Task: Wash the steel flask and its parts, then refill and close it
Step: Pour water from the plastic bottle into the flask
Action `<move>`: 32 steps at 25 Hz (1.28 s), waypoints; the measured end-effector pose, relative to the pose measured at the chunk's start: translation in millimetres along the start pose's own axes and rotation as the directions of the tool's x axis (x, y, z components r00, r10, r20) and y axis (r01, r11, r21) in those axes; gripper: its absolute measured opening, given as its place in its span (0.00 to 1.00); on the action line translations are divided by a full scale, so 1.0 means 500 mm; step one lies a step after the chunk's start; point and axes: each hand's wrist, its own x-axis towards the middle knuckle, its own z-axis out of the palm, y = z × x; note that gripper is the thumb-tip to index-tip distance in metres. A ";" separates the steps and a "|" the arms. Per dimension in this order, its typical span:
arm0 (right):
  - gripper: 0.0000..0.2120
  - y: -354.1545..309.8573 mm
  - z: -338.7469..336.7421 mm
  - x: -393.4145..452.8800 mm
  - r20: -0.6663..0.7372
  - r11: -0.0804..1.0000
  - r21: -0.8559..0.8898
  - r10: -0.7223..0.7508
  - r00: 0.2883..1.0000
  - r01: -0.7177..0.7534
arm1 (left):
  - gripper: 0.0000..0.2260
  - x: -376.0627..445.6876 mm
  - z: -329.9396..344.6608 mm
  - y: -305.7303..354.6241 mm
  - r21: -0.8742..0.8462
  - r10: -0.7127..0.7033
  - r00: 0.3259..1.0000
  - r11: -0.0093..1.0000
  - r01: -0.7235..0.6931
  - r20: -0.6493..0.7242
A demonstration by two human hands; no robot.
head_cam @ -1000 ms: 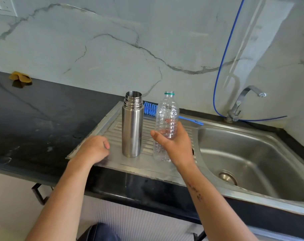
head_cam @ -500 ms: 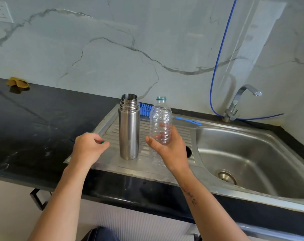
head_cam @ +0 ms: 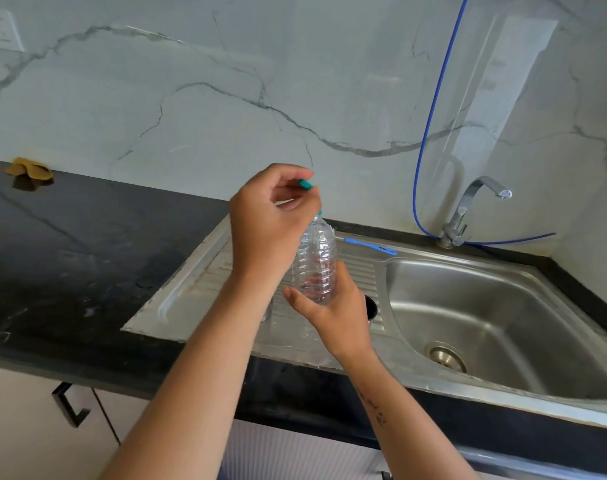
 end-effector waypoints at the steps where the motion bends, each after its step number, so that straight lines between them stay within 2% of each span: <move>1: 0.24 0.000 -0.002 0.000 -0.001 1.000 -0.008 -0.010 1.000 0.010 | 0.08 0.001 0.011 -0.002 0.016 -0.002 1.000 1.000 0.002 -0.008; 5: 0.24 0.005 -0.008 -0.003 -0.036 0.999 -0.017 -0.030 0.999 0.030 | 0.08 -0.013 0.030 -0.012 0.104 0.001 1.000 0.995 0.000 -0.008; 9: 0.23 0.008 -0.012 -0.002 -0.067 0.998 -0.042 -0.040 0.997 0.037 | 0.06 -0.022 0.034 -0.015 0.062 -0.115 0.993 0.991 0.115 -0.006; 12: 0.24 0.015 -0.012 -0.001 -0.091 0.994 -0.106 -0.052 0.995 0.043 | 0.05 -0.021 0.035 -0.014 0.088 -0.131 0.990 0.987 0.135 -0.045; 15: 0.24 0.014 -0.015 -0.002 -0.115 0.989 -0.138 -0.061 0.992 0.045 | 0.10 -0.023 0.035 -0.009 0.078 -0.132 0.990 0.988 0.135 -0.049; 20: 0.23 0.009 -0.031 0.000 -0.052 0.997 -0.007 -0.073 0.996 0.072 | 0.05 -0.013 0.022 -0.013 -0.066 -0.200 0.964 0.974 0.215 0.176; 24: 0.21 0.006 -0.030 -0.002 -0.069 0.993 -0.098 -0.074 0.995 0.067 | 0.07 -0.018 0.020 -0.007 0.002 -0.167 0.968 0.985 0.170 0.188; 26: 0.20 0.010 -0.039 0.000 0.051 0.997 0.068 -0.025 0.998 0.021 | 0.09 -0.008 0.012 -0.001 -0.091 -0.214 0.940 0.965 0.245 0.266; 28: 0.21 0.014 -0.057 0.004 0.241 0.938 0.336 0.002 0.971 -0.085 | 0.13 0.000 0.003 0.003 -0.209 -0.243 0.888 0.916 0.343 0.391; 29: 0.21 0.014 -0.064 0.006 0.305 0.910 0.396 -0.002 0.952 -0.125 | 0.14 0.002 0.001 0.002 -0.241 -0.241 0.868 0.898 0.369 0.433; 30: 0.21 0.014 -0.065 0.009 0.321 0.910 0.394 -0.001 0.947 -0.133 | 0.15 0.002 0.001 0.000 -0.254 -0.236 0.864 0.892 0.374 0.444; 32: 0.18 0.012 -0.062 0.009 0.260 0.946 0.314 -0.001 0.966 -0.084 | 0.16 -0.002 0.002 -0.001 -0.255 -0.227 0.884 0.901 0.350 0.408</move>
